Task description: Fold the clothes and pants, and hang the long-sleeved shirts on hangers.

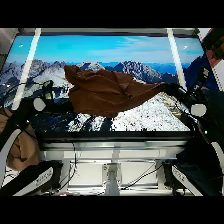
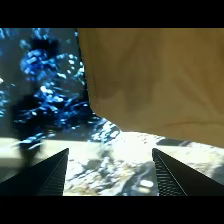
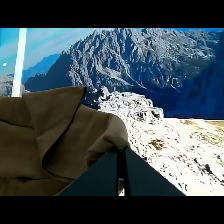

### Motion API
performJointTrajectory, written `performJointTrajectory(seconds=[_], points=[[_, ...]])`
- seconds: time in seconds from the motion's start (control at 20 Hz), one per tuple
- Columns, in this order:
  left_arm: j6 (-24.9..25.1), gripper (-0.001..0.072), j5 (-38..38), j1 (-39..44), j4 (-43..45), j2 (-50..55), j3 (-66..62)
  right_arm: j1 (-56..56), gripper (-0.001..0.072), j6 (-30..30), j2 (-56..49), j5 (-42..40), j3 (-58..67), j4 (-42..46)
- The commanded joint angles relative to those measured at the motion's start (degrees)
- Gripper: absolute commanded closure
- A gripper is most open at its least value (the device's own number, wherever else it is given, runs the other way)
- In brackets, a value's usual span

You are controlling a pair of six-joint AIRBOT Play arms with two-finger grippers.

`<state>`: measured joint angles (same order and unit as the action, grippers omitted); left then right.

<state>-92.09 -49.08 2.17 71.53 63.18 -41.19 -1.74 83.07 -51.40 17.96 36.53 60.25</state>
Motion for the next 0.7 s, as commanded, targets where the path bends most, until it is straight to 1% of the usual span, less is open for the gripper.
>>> performJointTrajectory(seconds=[0.0, 0.05, 0.1, 0.2, 0.3, 0.45, 0.5, 0.65], points=[[18.5, 0.0105, -2.0, -9.2, -22.6, 3.5, 0.4, 0.0, 0.0699, -0.1, 0.0, 0.0, 0.0, 0.0], [24.6, 0.0105, -3.1, -11.8, -27.3, 4.9, 0.4, 0.0, 0.0699, -0.1, 0.0, 0.0, 0.0, 0.0], [28.0, 0.0105, -4.2, -13.5, -29.6, 6.1, 0.4, 0.0, 0.0699, -0.1, 0.0, 0.0, 0.0, 0.0], [30.4, 0.0105, -5.7, -14.6, -30.5, 8.6, 0.4, 0.0, 0.0699, -0.2, 0.0, 0.0, 0.0, 0.1], [35.3, 0.0105, -6.0, -14.2, -31.4, 11.1, 0.4, 0.0, 0.0699, -0.2, 0.0, 0.0, 0.0, 0.1], [41.2, 0.0104, -5.4, -14.0, -35.4, 14.1, 0.3, 0.0, 0.0699, -0.2, 0.0, 0.0, 0.0, 0.1], [42.4, 0.0104, -4.9, -14.0, -35.4, 14.6, 0.3, 0.0, 0.0699, -0.2, 0.0, 0.0, 0.0, 0.1], [43.8, 0.0103, -3.9, -14.0, -35.4, 15.0, 0.2, 0.0, 0.0699, -0.2, 0.0, 0.1, 0.0, 0.1]])
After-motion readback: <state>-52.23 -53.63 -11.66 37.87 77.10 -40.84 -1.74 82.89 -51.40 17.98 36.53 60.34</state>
